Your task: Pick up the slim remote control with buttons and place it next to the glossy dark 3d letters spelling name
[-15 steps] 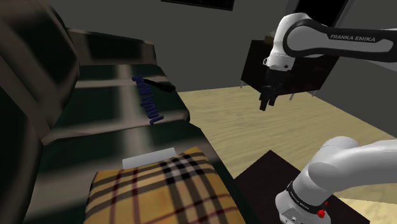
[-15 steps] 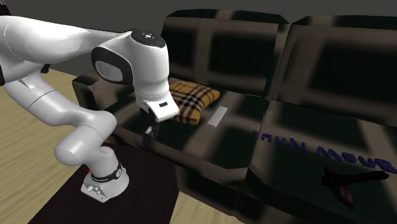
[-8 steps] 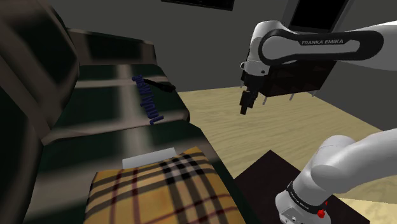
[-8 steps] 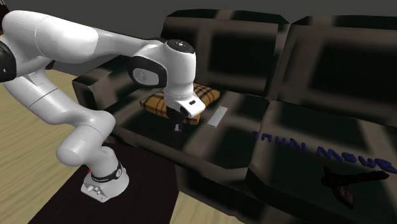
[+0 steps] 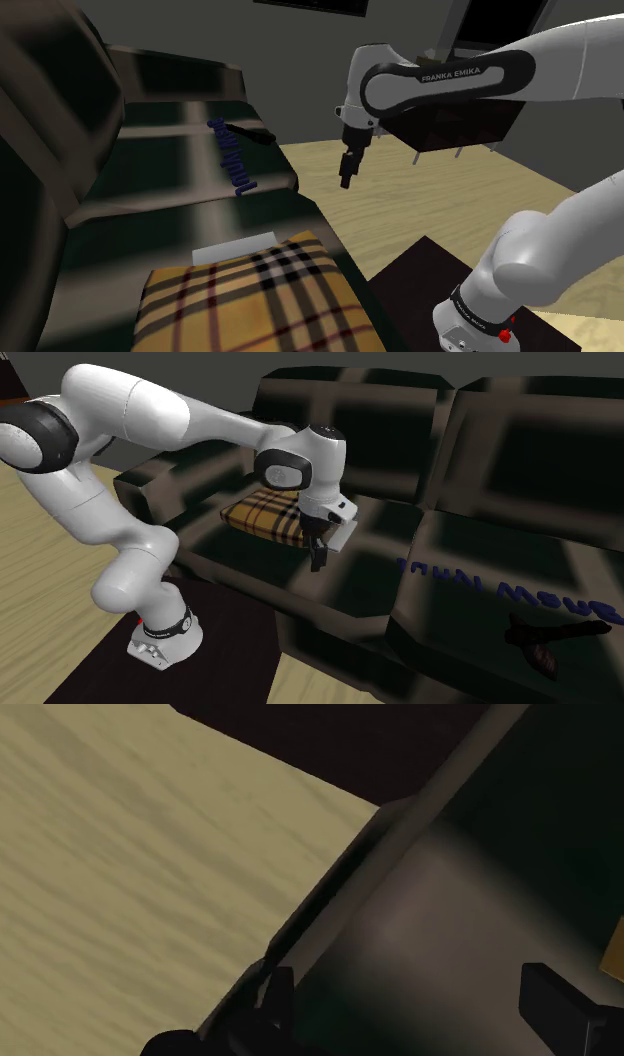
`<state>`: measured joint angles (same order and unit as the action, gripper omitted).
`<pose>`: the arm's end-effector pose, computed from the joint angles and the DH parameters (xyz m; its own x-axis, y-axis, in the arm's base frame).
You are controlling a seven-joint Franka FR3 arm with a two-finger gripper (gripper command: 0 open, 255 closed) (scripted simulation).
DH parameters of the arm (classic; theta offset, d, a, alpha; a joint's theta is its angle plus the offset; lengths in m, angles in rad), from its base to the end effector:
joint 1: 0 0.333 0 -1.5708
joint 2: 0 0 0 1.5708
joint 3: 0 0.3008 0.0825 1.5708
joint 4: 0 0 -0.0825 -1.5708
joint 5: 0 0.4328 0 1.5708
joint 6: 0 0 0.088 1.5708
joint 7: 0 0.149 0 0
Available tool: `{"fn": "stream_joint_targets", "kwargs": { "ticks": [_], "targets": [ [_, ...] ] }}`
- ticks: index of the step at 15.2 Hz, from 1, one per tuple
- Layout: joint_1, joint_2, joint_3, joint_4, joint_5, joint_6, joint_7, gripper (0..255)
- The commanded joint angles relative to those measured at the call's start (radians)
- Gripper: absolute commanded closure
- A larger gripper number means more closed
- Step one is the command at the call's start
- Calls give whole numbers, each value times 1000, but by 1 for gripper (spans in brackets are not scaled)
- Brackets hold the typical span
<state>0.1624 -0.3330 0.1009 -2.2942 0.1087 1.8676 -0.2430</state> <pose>0.4655 0.1381 0.3987 0.8908 0.4479 -0.0765 0.4414 -0.8929 -0.0885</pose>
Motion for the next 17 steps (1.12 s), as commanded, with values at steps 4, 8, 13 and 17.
{"fn": "stream_joint_targets", "kwargs": {
  "ticks": [4,8,13,17],
  "targets": [
    [51,133,58,72,-4,80,-20,0],
    [89,245,103,148,-24,129,-30,0],
    [138,383,155,254,-67,176,-35,0],
    [182,494,191,347,-115,201,-34,0]
  ]
}}
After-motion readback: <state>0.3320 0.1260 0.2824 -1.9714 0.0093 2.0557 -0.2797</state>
